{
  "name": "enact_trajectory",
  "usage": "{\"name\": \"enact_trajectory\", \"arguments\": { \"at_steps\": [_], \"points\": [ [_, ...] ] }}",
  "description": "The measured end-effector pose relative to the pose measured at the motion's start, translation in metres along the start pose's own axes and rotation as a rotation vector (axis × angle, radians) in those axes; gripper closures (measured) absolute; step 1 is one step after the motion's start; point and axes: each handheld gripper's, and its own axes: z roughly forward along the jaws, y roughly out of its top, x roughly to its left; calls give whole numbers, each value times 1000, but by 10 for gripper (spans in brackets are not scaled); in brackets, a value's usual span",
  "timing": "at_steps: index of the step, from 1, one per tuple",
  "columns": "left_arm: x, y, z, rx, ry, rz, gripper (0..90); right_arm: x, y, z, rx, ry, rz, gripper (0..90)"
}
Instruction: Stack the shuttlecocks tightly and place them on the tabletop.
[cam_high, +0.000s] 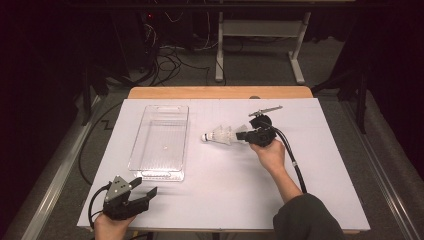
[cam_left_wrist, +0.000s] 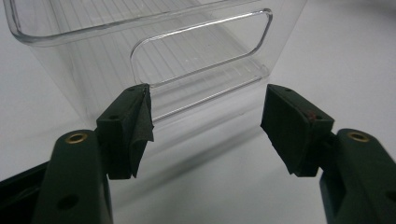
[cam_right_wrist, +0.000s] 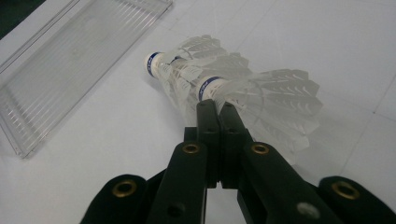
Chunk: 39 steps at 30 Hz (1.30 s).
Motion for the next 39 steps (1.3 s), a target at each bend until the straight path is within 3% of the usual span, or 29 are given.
{"name": "enact_trajectory", "arguments": {
  "at_steps": [6,39],
  "points": [
    [-4,0,1,9,17,35,347,3,2,6,0,5,-6,900],
    [-3,0,0,4,9,27,347,8,4,22,0,44,7,900]
  ]
}}
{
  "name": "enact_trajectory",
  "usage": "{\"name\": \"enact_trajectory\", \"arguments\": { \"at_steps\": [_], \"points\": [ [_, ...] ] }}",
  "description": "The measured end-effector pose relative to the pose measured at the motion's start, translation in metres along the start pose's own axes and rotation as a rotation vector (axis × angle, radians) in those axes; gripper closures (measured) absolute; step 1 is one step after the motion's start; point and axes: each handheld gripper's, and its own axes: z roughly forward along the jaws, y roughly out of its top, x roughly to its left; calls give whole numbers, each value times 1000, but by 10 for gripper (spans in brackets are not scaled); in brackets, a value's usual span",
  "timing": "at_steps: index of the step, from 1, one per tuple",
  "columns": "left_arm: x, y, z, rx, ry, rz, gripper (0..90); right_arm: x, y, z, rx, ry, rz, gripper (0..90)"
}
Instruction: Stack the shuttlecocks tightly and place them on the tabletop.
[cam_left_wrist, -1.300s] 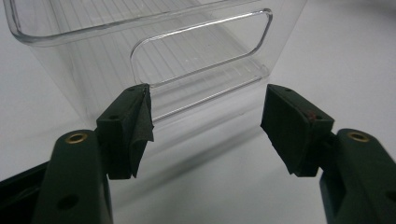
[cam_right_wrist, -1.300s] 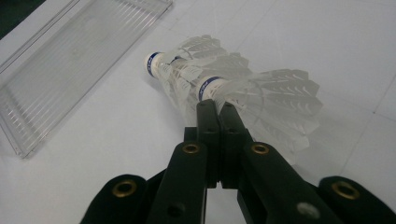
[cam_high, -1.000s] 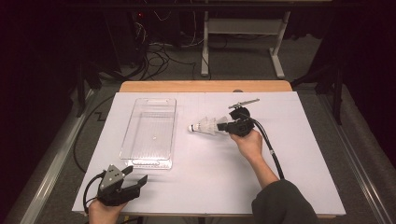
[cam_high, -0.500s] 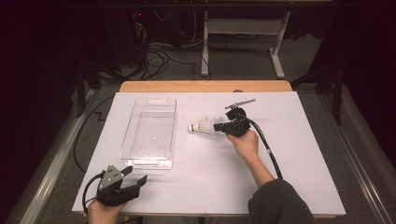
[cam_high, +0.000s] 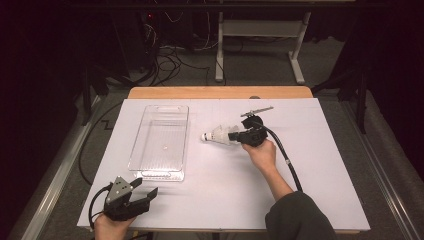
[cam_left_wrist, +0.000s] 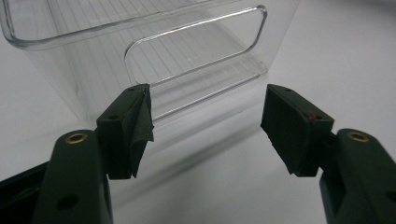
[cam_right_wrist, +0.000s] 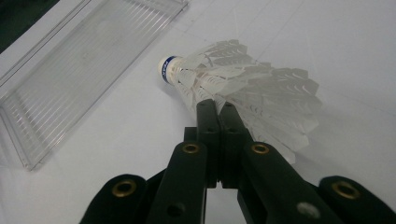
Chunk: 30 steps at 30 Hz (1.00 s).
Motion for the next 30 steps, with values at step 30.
{"name": "enact_trajectory", "arguments": {
  "at_steps": [30],
  "points": [
    [0,0,-1,-3,1,-1,347,-6,-2,2,1,-30,29,748]
  ]
}}
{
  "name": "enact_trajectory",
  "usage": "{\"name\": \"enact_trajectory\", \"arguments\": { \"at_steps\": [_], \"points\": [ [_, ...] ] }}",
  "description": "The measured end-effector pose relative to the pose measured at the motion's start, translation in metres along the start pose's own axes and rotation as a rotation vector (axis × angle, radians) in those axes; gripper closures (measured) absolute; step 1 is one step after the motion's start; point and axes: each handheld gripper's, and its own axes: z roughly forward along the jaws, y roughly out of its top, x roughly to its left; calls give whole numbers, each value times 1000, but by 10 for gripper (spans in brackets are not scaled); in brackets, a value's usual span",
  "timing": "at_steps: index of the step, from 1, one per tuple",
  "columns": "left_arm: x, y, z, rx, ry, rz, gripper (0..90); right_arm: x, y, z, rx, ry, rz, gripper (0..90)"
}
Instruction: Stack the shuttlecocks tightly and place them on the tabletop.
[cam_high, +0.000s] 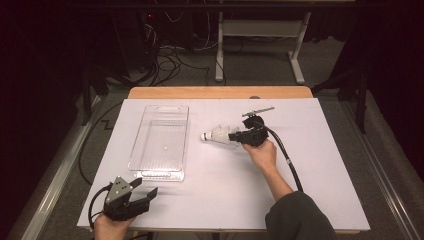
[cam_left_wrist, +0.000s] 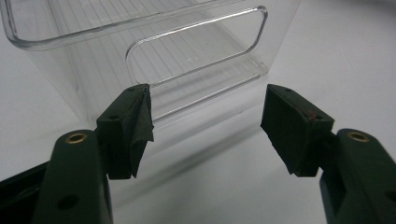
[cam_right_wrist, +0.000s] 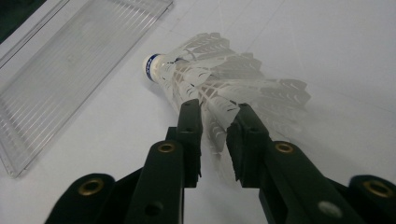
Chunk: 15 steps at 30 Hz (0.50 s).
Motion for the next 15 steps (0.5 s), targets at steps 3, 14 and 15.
{"name": "enact_trajectory", "arguments": {
  "at_steps": [3,14,15],
  "points": [
    [0,0,0,3,0,1,347,0,0,0,-1,-3,1,725],
    [0,0,-1,-8,0,1,347,-1,0,-4,1,-38,12,543],
    [0,0,-1,-7,0,1,347,-1,0,-4,0,-40,12,535]
  ]
}}
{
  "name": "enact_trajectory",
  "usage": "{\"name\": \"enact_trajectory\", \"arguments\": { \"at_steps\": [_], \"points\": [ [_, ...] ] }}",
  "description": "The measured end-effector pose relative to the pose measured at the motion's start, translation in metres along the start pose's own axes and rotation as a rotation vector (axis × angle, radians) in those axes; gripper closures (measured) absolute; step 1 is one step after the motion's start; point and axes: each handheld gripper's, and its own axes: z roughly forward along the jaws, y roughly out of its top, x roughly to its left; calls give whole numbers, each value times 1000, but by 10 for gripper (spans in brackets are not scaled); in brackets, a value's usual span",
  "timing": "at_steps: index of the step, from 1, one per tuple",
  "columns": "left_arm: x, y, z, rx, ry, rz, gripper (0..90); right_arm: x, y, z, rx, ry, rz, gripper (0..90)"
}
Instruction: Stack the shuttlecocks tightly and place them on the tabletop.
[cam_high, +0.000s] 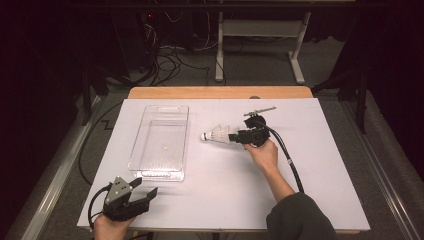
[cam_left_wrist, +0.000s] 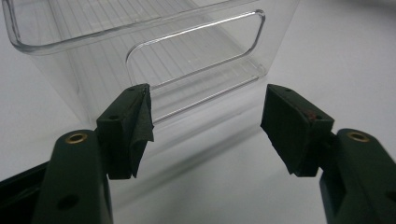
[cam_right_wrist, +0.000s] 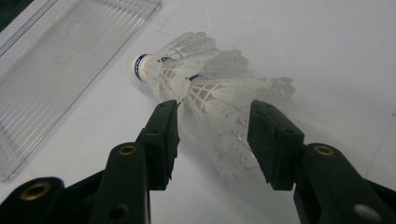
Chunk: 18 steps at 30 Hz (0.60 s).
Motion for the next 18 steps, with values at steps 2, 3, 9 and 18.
{"name": "enact_trajectory", "arguments": {
  "at_steps": [2,3,9,18],
  "points": [
    [0,0,0,-1,0,-1,347,0,0,-2,-7,-3,1,520],
    [0,0,0,-1,0,0,347,0,0,-3,-9,-3,3,511],
    [0,0,-1,-6,2,-2,347,1,-2,-7,-21,-13,-13,449],
    [0,0,-1,-6,2,-1,348,-5,-9,-20,-40,-45,-17,410]
  ]
}}
